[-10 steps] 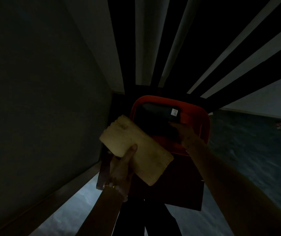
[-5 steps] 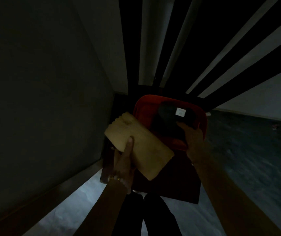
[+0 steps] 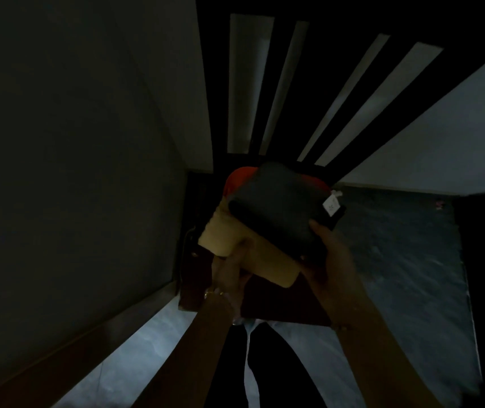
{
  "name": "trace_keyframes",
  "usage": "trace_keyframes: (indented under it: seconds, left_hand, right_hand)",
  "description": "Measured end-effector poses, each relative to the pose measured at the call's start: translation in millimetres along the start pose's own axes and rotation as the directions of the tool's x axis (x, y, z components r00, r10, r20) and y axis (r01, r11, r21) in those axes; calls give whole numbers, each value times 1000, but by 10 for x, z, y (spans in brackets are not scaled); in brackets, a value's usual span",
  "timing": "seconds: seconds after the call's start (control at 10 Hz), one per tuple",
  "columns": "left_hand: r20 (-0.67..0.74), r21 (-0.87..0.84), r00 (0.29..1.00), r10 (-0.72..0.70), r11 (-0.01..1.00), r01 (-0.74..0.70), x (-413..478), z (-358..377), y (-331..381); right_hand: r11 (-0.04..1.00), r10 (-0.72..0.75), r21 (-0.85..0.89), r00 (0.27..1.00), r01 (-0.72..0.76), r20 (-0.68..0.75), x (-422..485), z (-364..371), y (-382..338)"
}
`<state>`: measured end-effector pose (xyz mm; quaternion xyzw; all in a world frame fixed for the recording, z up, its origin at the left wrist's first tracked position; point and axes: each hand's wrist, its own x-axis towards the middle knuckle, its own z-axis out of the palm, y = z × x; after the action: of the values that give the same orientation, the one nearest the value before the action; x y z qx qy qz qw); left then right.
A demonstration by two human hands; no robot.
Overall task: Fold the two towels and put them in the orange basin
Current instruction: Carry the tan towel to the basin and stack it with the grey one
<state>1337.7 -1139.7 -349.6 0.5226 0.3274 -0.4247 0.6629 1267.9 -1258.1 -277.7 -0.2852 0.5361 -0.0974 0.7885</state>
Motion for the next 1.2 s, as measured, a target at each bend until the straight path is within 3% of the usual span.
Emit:
trace_keyframes:
  seconds: [0.2,0.4,0.6,0.7,0.8,1.2]
  left_hand:
    - [145,3,989,-34,999,34,50,50,-116]
    - [294,-3,954,-65,998,69,72,113,-209]
    - [464,-74,886,17,997,19,48,99,-234]
    - [560,-99,827,51,995,6,39,83,-204]
    - [585,-79,811,3,995,53,11,116,-129]
    - [255,-185,964,74,982,-27,18,305,-260]
  right_hand:
    - [1000,28,-14,997,-27,72,-117,-2,93]
    - [998,57,16,998,-56,-18,-55,-146,106]
    - [999,45,11,998,-45,-45,23,-207,74]
    - [998,30,-60,997,-35,-75,79,-221,59]
    - [983,-31,-181,994,11,-105,109,-239,51]
    - [892,-103,-446,993,69,-51,190,-242,130]
